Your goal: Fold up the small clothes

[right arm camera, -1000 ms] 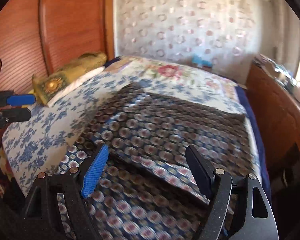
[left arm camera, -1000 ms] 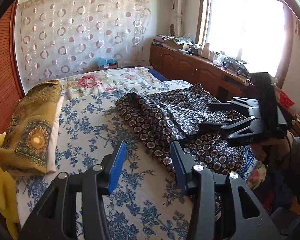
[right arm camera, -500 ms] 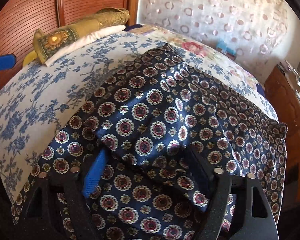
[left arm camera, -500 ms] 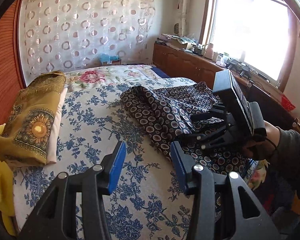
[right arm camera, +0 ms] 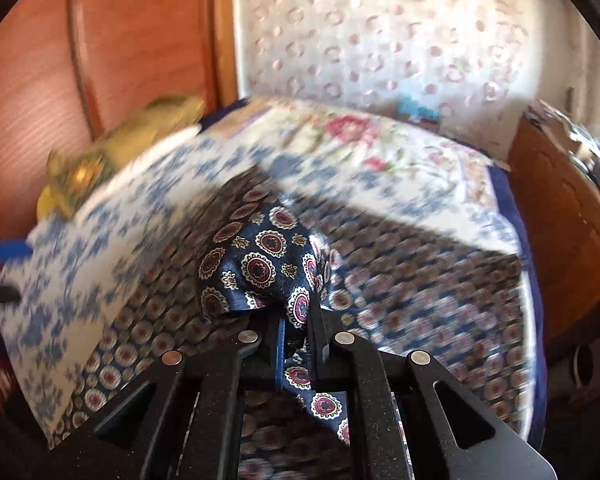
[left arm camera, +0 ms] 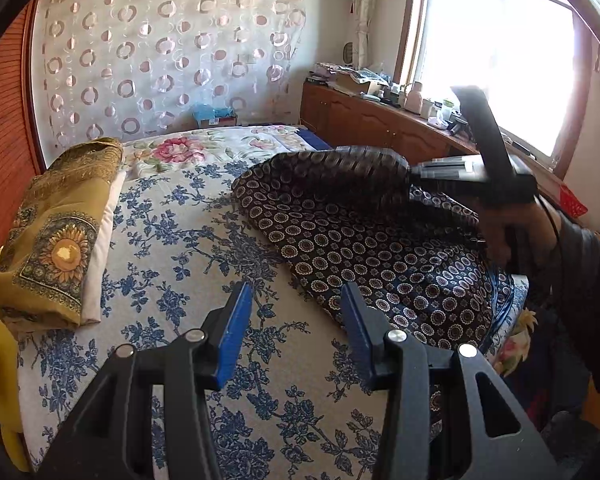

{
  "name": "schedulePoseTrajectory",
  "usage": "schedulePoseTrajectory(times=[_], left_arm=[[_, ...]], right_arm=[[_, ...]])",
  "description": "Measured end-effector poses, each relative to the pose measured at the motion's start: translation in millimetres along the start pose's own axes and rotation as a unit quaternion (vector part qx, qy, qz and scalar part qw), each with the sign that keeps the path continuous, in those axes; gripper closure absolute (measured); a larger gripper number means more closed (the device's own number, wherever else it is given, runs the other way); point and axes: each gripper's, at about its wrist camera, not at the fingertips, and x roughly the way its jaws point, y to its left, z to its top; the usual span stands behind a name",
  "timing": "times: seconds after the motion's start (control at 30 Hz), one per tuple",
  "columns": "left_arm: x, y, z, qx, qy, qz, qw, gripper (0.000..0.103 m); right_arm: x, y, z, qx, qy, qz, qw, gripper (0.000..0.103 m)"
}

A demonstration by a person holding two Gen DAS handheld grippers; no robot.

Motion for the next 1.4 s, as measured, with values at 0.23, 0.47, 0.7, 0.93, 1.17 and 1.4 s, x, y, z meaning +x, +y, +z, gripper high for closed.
schedulePoseTrajectory(times=[0.23,0.47,0.7,0.93,1.17,1.4], left_arm=[[0.6,-3.8,-0.7,0.003,0.001,-0.005,1.0000,0.058],[5.5,-6.4,-2.4,0.002,0.007,-0.008,0.9999,0.058],[18.9,-13.5,-5.2,0.005,0.018,-0.013,0.9997,0.058],[29.5,-22.7,-10.0,0.012,0.034,-0.018,0.9992,0.058],[32.1,-29.8,-11.9,0.017,0.038,-0.022,0.9989,0.058],[33.0,-33.9,-12.4,0.019,0.037,-0.025,0.9988,0.058]], right_arm=[[1.9,-68.7,20.3,0.075,-0.013,-0.059,0.995,0.094],[-1.8,-91.3,14.1,0.088,-0.021,-0.074,0.993,0.050],[21.4,-101.2,-5.6,0.083,0.050,-0.091,0.991,0.047],[32.9,-115.4,-20.8,0.128,0.072,-0.025,0.989,0.055],[14.5,-100.8,-17.9,0.091,0.045,-0.019,0.995,0.101],[-22.2,-107.3,-13.5,0.084,0.002,-0.064,0.994,0.103]])
